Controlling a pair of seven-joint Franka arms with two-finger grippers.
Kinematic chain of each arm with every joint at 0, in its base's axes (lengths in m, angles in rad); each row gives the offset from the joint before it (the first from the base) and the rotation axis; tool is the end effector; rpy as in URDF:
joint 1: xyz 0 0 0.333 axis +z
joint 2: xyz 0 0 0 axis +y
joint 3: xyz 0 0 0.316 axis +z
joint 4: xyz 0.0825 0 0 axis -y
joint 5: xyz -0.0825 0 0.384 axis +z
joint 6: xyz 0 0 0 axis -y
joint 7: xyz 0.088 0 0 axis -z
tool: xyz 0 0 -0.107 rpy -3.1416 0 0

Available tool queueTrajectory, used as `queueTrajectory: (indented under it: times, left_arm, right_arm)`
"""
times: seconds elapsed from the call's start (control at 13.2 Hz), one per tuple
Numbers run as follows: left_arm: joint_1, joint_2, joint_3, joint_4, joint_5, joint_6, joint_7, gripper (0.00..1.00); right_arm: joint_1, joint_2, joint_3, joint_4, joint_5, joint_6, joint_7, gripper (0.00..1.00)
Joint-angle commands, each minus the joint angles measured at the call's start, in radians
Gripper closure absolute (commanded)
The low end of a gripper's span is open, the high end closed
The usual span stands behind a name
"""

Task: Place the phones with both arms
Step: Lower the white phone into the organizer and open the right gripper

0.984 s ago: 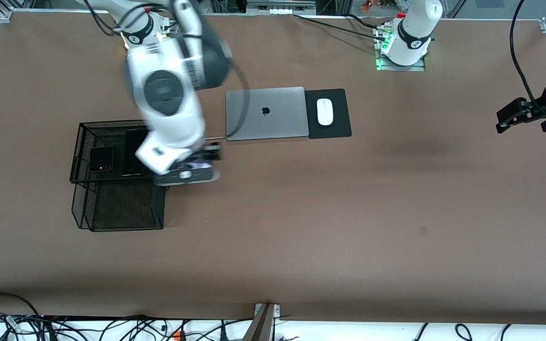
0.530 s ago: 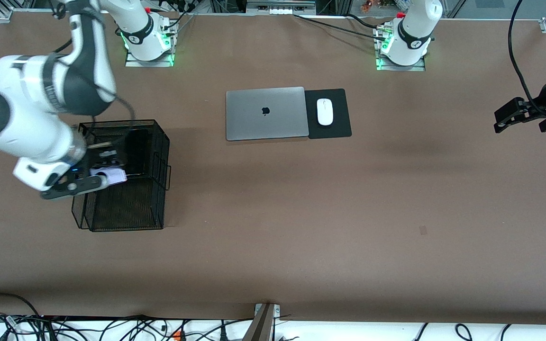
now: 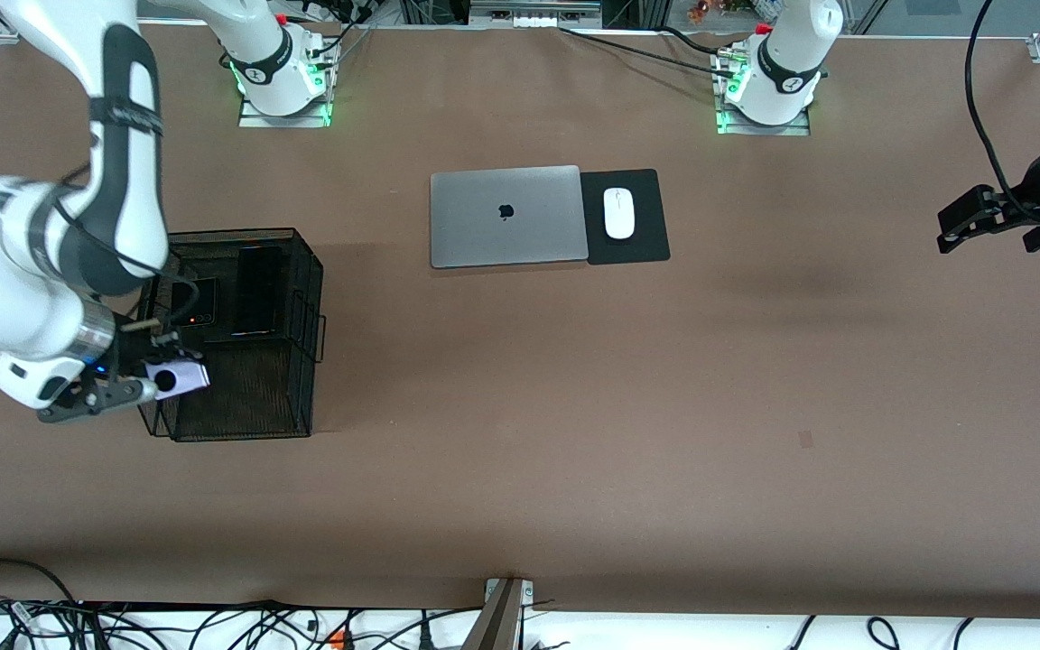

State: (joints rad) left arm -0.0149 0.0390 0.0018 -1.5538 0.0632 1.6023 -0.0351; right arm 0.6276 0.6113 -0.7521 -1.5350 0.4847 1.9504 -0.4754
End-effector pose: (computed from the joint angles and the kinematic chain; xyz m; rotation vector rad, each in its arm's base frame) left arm 0.5695 -0.0009 0.6136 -3.0784 -0.0313 -0.0170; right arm 0.6862 0.0307 0.3676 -3.0712 -0.3874 0.0084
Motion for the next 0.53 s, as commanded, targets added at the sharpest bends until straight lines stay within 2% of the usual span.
queueTrajectory:
  times: [0.0, 0.45]
  left_arm:
    - [-0.004, 0.007, -0.005, 0.024, -0.008, -0.015, -0.008, 0.00]
    - [-0.004, 0.001, -0.017, 0.024, -0.009, -0.022, -0.006, 0.00]
  right_arm:
    - [-0.015, 0.099, 0.004, 0.044, 0.084, 0.044, 0.001, 0.47]
    - [-0.022, 0.194, 0.007, 0.038, 0.176, 0.119, 0.009, 0.47]
